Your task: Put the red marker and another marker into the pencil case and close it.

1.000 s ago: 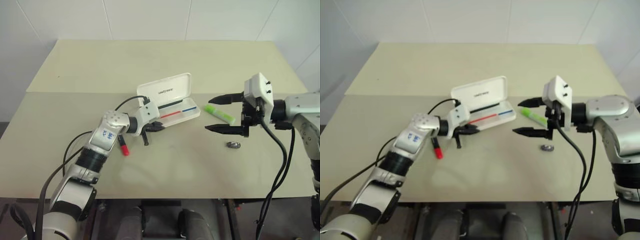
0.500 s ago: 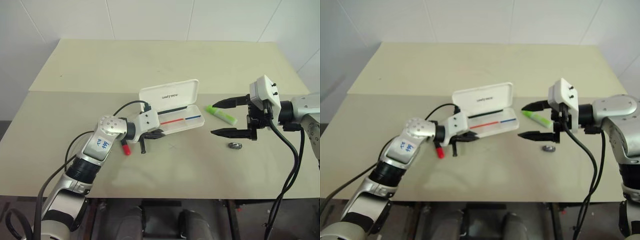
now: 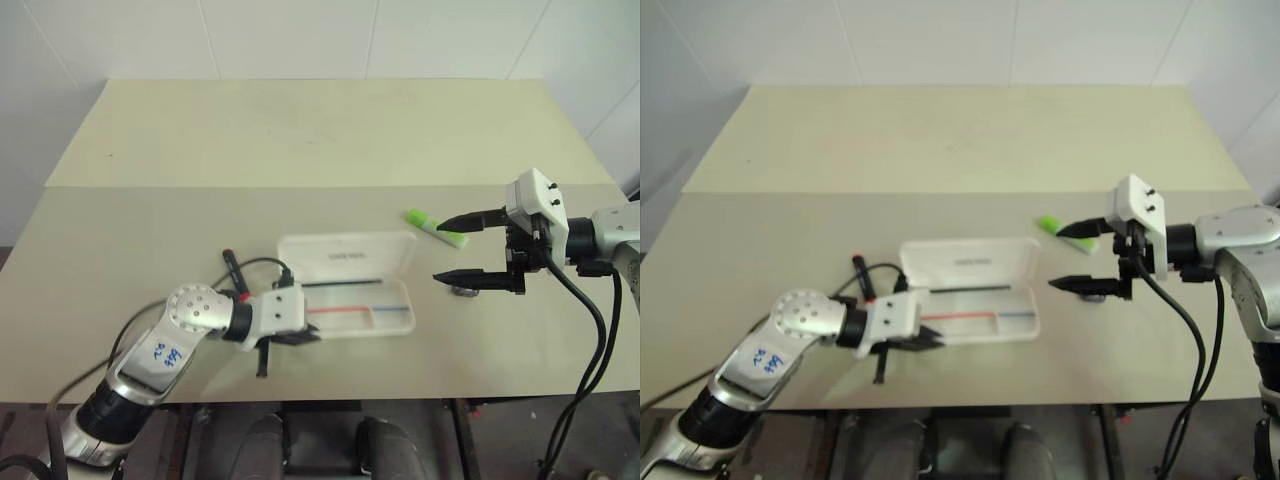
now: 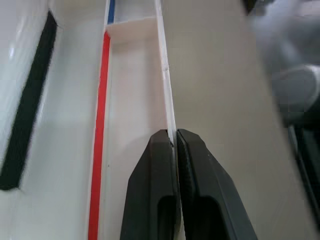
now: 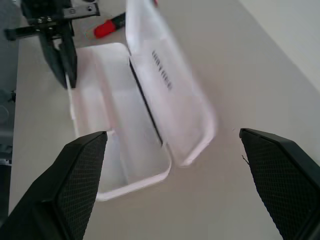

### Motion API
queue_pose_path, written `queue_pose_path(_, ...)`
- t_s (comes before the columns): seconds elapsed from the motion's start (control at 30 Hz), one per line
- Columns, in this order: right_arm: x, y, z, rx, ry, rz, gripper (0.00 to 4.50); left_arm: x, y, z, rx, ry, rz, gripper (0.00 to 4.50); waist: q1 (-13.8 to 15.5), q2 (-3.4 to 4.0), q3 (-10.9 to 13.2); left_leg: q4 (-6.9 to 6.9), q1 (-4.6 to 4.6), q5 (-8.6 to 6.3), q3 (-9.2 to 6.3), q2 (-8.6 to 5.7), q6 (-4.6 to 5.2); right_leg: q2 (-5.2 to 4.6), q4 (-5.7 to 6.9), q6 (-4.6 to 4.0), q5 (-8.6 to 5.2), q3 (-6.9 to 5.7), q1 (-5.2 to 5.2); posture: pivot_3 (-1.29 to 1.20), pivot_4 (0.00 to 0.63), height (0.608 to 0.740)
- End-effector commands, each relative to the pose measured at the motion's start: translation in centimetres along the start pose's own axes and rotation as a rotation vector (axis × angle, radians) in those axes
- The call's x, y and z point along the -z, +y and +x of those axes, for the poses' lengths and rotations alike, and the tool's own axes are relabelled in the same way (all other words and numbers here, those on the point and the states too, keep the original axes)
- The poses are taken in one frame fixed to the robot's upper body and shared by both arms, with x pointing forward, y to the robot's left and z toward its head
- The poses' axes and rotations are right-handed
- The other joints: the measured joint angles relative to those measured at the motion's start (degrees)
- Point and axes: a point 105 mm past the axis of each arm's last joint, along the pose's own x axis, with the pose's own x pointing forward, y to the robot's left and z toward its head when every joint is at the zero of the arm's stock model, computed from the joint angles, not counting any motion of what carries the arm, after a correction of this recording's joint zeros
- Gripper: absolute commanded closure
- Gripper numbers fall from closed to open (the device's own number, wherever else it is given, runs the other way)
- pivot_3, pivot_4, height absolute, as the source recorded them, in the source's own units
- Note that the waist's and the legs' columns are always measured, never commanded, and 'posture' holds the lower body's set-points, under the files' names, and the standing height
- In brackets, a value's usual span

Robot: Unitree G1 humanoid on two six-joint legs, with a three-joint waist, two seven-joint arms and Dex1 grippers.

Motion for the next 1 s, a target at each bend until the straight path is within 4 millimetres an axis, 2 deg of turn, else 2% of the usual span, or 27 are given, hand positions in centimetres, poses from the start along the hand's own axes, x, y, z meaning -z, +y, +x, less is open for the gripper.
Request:
queue_pose_path(0.03, -1.3, -0.1, -0.5, 0.013, -0.023, -0.05, 0.0, -1.8, 0.1, -0.5, -0.009, -0.043, 0.042, 4.49, 0.36, 0.01, -0.01, 0.12, 0.15, -0.02, -0.04, 0.0, 0.03, 0.0, 0.04, -0.01, 0.01, -0.01, 0.19, 0.0, 0.15, 0.74)
queue_pose_path(0.43, -1.4, -0.1, -0.6, 0.019, -0.023, -0.06, 0.0, -1.0, 0.7, 0.0, -0.043, 0.018, 0.087, 4.49, 0.56, 0.01, -0.01, 0.62, -0.02, -0.22, 0.02, 0.03, 0.15, 0.01, 0.14, 0.01, 0.16, 0.09, 0.12, 0.0, 0.15, 0.74)
queue_pose_path(0.63, -1.4, -0.1, -0.5, 0.022, -0.024, -0.062, 0.0, 0.3, 1.9, 0.8, -0.092, 0.078, 0.126, 4.49, 0.6, 0.01, -0.01, 0.62, -0.02, -0.23, 0.02, 0.04, 0.16, 0.01, 0.16, 0.01, 0.16, 0.1, 0.11, 0.0, 0.15, 0.74)
queue_pose_path(0.77, -1.4, -0.2, -0.6, 0.023, -0.023, -0.062, 0.0, 0.2, 2.6, 1.2, -0.114, 0.064, 0.114, 4.49, 0.61, 0.01, -0.01, 0.63, -0.03, -0.23, 0.03, 0.04, 0.17, 0.01, 0.16, 0.02, 0.16, 0.11, 0.1, 0.0, 0.15, 0.74)
queue_pose_path(0.93, -1.4, -0.3, -0.6, 0.026, -0.02, -0.063, 0.0, -0.2, 2.0, 1.5, -0.085, 0.044, 0.111, 4.49, 0.6, 0.01, -0.01, 0.61, -0.03, -0.23, 0.03, 0.04, 0.17, 0.01, 0.16, 0.02, 0.16, 0.11, 0.09, 0.0, 0.15, 0.74)
queue_pose_path(1.0, -1.4, -0.4, -0.5, 0.028, -0.02, -0.063, 0.0, -0.1, 2.2, 1.6, -0.094, 0.047, 0.086, 3.93, 0.59, 0.01, -0.01, 0.62, -0.03, -0.23, 0.04, 0.04, 0.17, 0.01, 0.16, 0.02, 0.16, 0.11, 0.09, 0.0, 0.15, 0.74)
